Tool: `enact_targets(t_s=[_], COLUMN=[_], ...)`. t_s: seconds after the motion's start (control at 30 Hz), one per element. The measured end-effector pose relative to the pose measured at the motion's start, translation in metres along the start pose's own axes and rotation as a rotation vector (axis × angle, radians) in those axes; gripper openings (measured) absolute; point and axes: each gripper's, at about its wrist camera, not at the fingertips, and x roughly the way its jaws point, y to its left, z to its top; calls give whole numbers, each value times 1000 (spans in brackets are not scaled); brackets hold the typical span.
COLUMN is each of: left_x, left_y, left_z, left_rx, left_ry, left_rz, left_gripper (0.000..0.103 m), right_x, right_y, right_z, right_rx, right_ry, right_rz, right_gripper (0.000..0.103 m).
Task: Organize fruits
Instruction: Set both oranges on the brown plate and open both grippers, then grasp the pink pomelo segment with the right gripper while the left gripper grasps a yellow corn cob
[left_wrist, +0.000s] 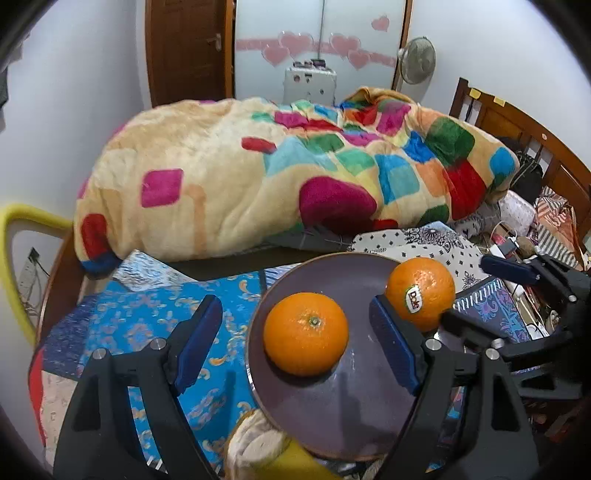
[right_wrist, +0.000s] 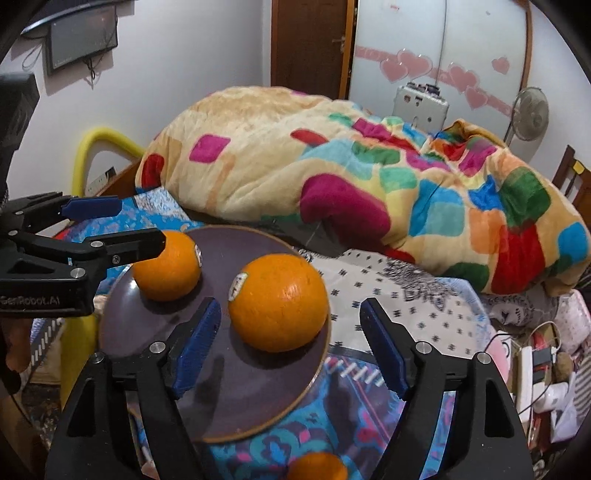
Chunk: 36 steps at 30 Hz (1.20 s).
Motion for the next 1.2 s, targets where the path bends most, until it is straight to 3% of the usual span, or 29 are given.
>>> enact_targets(t_s=[0.43,0.6,0.77,1.03,1.2], left_x=[-87,-102,-97,-70,-52], left_y=[-20,-24,-31,-25,-17], left_z=[-46,-72,-97,-123,-125], left_rx=[67,45,42,0,-27], left_ry=[-106,-91,-60,13,46], left_rz=[43,12,10,16,11], left_gripper=[83,85,85,85,73], right_x=[-88,-105,-111,-87,-70], right_y=[12,21,27,22,17], right_z=[-27,-49,-78,-112,-119], right_rx=[29,47,65,102,118], right_ry=[-133,-155,-151,-85,-50], right_rz=[-4,9,25,29,37], right_gripper=[77,77,77,77,77])
